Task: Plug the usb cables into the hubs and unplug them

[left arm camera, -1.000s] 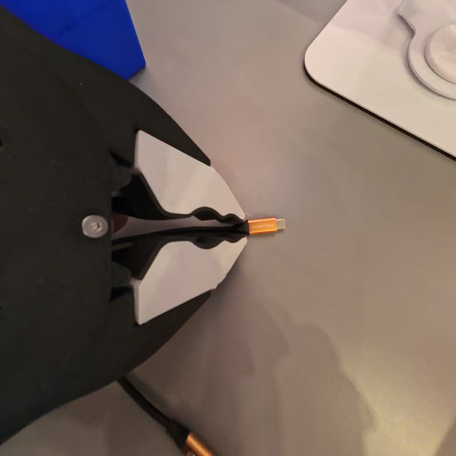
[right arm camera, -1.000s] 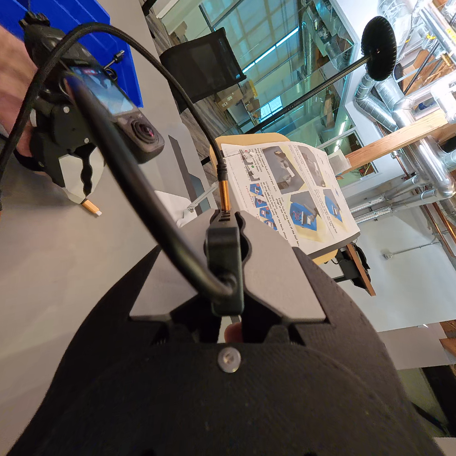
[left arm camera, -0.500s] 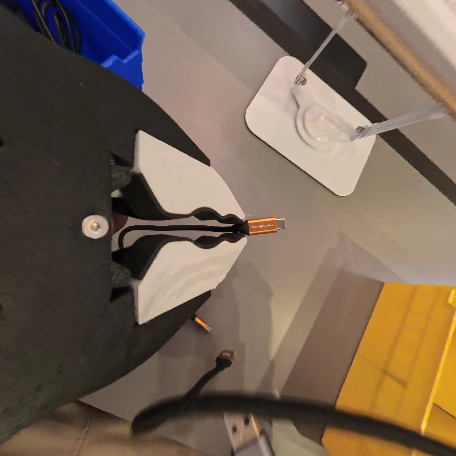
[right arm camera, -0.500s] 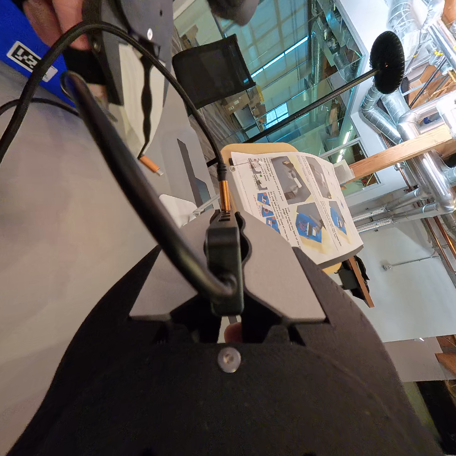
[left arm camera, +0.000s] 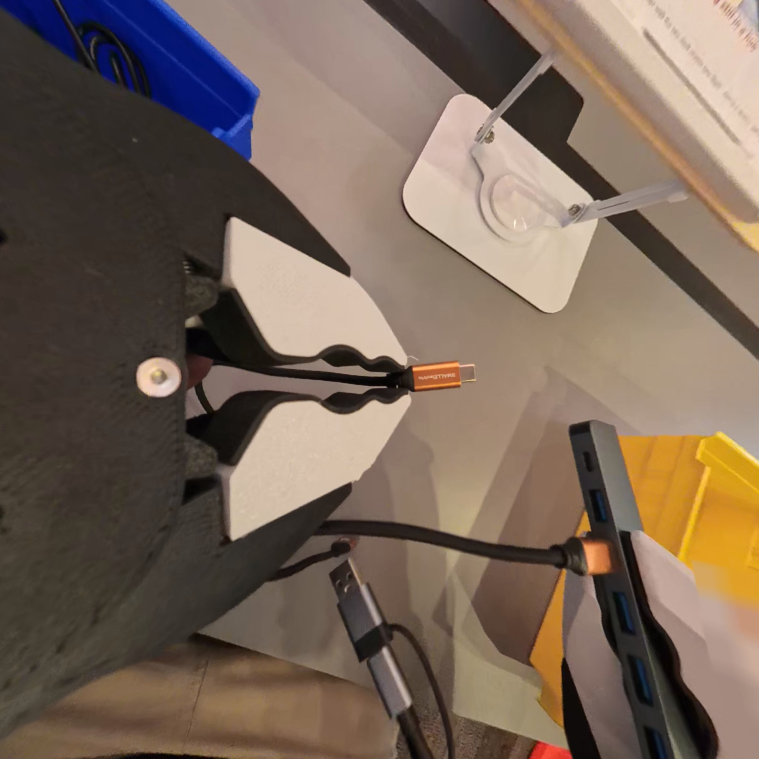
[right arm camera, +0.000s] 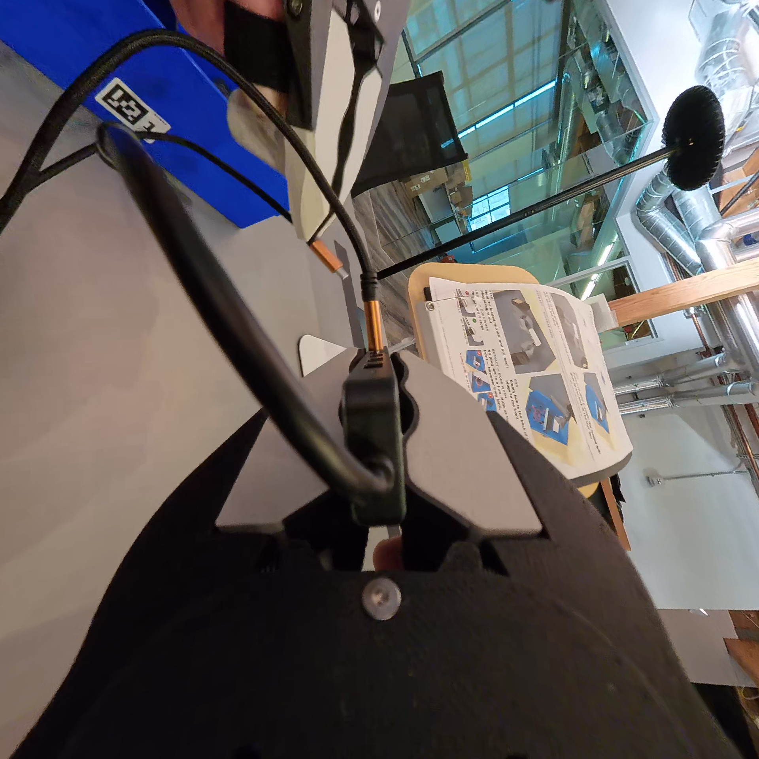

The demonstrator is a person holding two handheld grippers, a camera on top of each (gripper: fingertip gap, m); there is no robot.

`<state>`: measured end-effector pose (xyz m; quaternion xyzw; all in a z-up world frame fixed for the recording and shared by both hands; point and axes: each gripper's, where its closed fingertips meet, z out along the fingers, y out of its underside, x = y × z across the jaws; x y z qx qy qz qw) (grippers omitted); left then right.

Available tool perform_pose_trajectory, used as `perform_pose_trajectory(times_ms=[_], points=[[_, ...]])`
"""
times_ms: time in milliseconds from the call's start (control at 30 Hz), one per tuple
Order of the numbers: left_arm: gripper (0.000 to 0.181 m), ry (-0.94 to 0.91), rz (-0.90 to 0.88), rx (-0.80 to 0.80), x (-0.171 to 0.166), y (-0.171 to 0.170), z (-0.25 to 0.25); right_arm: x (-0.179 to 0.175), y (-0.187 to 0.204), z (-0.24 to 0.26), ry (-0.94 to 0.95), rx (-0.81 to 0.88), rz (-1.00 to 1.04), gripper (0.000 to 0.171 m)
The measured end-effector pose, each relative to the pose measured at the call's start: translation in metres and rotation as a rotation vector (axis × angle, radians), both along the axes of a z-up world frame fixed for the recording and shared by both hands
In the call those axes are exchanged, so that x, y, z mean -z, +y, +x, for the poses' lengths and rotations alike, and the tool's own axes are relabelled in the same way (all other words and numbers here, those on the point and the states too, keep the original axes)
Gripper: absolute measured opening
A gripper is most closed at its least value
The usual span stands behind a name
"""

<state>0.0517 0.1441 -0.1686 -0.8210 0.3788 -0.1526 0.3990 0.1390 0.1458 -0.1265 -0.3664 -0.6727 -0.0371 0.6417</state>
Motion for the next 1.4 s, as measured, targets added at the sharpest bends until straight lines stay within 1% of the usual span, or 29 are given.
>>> perform_pose_trajectory(times_ms=[33,133,233,300,367,467,533,600,667,733,800,867,933,967,1000,1033,1067,1133,1200,1267,1400], points=[[0.007,0.01,-0.015,-0.003,0.007,0.001,0.0,0.001,0.0,0.0,-0.002,-0.001,0.0,0.012],[0.008,0.046,-0.03,-0.04,0.028,0.01,-0.003,0.0,-0.001,0.0,0.009,-0.006,-0.009,0.012],[0.023,0.059,-0.036,-0.077,0.039,0.018,-0.006,0.001,0.002,0.002,0.006,0.001,-0.01,0.012],[0.033,0.052,-0.01,-0.092,0.035,0.022,-0.008,0.003,0.003,0.003,-0.002,0.006,-0.016,0.012],[0.032,0.034,0.063,-0.115,0.018,0.026,-0.01,0.006,0.005,0.003,-0.009,0.009,-0.022,0.012],[0.024,-0.018,0.187,-0.097,-0.021,0.023,-0.004,0.011,0.007,0.004,-0.032,0.017,-0.026,0.012],[0.018,-0.018,0.274,-0.031,-0.045,0.012,0.008,0.016,0.008,0.004,-0.057,0.02,-0.029,0.012],[0.016,0.046,0.338,0.047,-0.056,-0.001,0.027,0.019,0.007,0.002,-0.076,0.02,-0.035,0.012],[0.018,0.19,0.414,0.113,-0.052,-0.009,0.046,0.023,0.005,0.0,-0.094,0.014,-0.047,0.012],[0.02,0.402,0.474,0.146,-0.035,-0.009,0.056,0.024,0.002,-0.002,-0.104,0.013,-0.056,0.012],[0.012,0.549,0.565,0.142,-0.029,-0.005,0.06,0.028,0.003,-0.001,-0.141,0.028,-0.051,0.012],[0.002,0.576,0.575,0.151,-0.024,-0.004,0.064,0.03,0.003,0.0,-0.149,0.029,-0.07,0.012],[0.001,0.577,0.575,0.189,-0.022,-0.008,0.066,0.031,0.002,0.0,-0.161,0.024,-0.086,0.012],[0.012,0.555,0.587,0.217,-0.026,-0.012,0.068,0.032,0.004,0.0,-0.161,0.038,-0.099,0.012],[0.017,0.524,0.57,0.236,-0.028,-0.017,0.07,0.032,0.005,0.0,-0.16,0.047,-0.099,0.012],[0.019,0.52,0.568,0.238,-0.031,-0.018,0.068,0.033,0.005,0.0,-0.161,0.045,-0.102,0.012],[0.021,0.554,0.583,0.235,-0.033,-0.017,0.065,0.032,0.004,-0.001,-0.158,0.04,-0.104,0.012],[0.023,0.591,0.573,0.255,-0.026,-0.018,0.066,0.029,0.002,-0.002,-0.15,0.039,-0.106,0.012],[0.021,0.664,0.589,0.254,-0.015,-0.014,0.067,0.028,-0.001,-0.005,-0.148,0.03,-0.104,0.012],[0.008,0.724,0.641,0.219,-0.013,-0.006,0.066,0.029,-0.002,-0.006,-0.163,0.035,-0.098,0.012],[0.008,0.755,0.655,0.242,-0.009,-0.006,0.066,0.033,-0.003,-0.005,-0.184,0.035,-0.122,0.013]])
